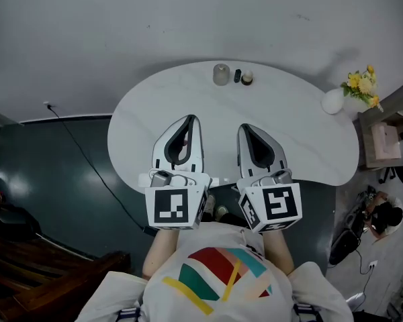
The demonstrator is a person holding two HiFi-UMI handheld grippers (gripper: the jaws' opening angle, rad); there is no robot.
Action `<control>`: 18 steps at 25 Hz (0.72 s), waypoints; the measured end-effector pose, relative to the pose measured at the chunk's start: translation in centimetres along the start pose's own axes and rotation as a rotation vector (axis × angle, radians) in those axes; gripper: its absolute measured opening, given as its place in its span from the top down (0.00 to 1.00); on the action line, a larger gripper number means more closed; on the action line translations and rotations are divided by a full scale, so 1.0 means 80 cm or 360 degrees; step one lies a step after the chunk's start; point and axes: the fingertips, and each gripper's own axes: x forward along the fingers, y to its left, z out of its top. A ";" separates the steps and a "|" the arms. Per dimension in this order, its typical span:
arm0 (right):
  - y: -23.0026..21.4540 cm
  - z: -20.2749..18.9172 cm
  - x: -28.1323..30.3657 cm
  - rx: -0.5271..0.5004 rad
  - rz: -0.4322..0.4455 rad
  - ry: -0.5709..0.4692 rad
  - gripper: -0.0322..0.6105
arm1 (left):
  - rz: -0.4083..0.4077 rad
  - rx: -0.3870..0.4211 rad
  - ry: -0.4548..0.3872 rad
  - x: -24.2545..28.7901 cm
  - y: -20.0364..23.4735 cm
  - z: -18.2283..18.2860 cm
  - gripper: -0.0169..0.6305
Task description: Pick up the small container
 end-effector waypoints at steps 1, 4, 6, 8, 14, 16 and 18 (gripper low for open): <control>0.001 0.001 0.003 0.0002 -0.0014 -0.0009 0.93 | -0.0013 -0.0006 0.0010 0.003 0.005 -0.002 0.95; 0.004 -0.004 0.008 0.0028 -0.0056 -0.0006 0.93 | -0.0059 -0.0018 0.0063 0.008 0.012 -0.017 0.95; 0.003 -0.010 0.012 0.0039 -0.0064 0.0013 0.93 | -0.0072 -0.0016 0.0109 0.011 0.014 -0.027 0.95; -0.002 -0.012 0.017 0.0040 -0.0061 0.0024 0.93 | -0.0080 -0.0017 0.0140 0.018 0.014 -0.034 0.95; -0.018 0.000 0.029 0.0041 -0.0043 -0.0003 0.93 | -0.0058 0.0017 0.0106 0.044 0.014 -0.018 0.95; -0.021 0.001 0.035 0.0042 -0.0039 -0.0009 0.93 | -0.0055 0.0026 0.0088 0.051 0.016 -0.016 0.95; -0.025 0.001 0.039 0.0043 -0.0036 -0.0008 0.93 | -0.0047 0.0023 0.0086 0.056 0.018 -0.017 0.95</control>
